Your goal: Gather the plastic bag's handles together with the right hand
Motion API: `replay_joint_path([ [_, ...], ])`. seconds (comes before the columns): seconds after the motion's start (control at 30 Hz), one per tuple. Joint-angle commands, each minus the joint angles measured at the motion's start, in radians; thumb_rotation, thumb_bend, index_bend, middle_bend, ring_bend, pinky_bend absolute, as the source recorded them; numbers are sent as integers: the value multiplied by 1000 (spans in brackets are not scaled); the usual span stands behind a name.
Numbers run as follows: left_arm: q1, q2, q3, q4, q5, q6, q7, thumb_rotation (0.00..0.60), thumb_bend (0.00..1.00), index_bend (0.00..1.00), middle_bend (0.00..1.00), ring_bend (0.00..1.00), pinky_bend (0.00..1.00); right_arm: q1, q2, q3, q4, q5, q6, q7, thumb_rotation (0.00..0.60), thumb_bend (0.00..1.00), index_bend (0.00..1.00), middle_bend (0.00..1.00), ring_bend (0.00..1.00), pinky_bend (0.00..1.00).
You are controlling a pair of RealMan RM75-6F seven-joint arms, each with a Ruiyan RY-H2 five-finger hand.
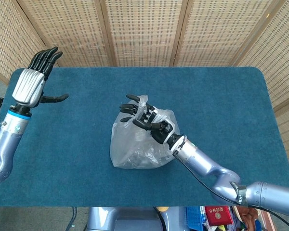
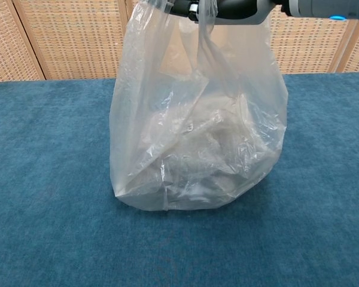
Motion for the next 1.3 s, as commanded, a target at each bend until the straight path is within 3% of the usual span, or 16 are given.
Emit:
replay_joint_path([
  [0.03, 29, -17, 20, 31, -2, 13, -21, 600, 0, 0, 0, 0, 30, 12, 34, 25, -25, 49, -46, -27, 600, 171, 125, 333, 251, 279],
  [0.23, 98, -40, 47, 85, 9, 80, -73, 600, 1, 0, 0, 0, 30, 33, 86, 59, -52, 126, -112, -96, 600, 2, 163, 403, 361, 300],
  [0.63, 276, -7, 97, 50, -63, 146, -49, 600, 17, 0, 0, 0, 31, 54, 156, 113, -103, 281, -163, -260, 600, 7, 453, 629, 616, 617],
  [0.7, 304, -2, 103, 29, -77, 155, -38, 600, 19, 0, 0, 0, 30, 61, 169, 119, -113, 314, -165, -294, 600, 69, 492, 663, 650, 672],
  [0.8, 344, 3, 115, 3, -96, 161, -40, 600, 31, 0, 0, 0, 31, 78, 191, 117, -125, 361, -170, -353, 600, 419, 560, 720, 699, 726],
  [0.87, 366, 5, 124, -10, -98, 169, -36, 600, 36, 0, 0, 0, 31, 90, 205, 111, -132, 394, -164, -394, 600, 712, 601, 757, 730, 761],
  [0.97, 403, 0, 134, -23, -102, 187, -35, 600, 40, 0, 0, 0, 31, 118, 231, 95, -144, 460, -156, -472, 600, 973, 643, 797, 764, 800],
  [1.3, 489, -15, 143, -50, -101, 243, -6, 600, 55, 0, 0, 0, 15, 211, 312, 78, -192, 666, -109, -682, 600, 1000, 666, 823, 790, 848],
])
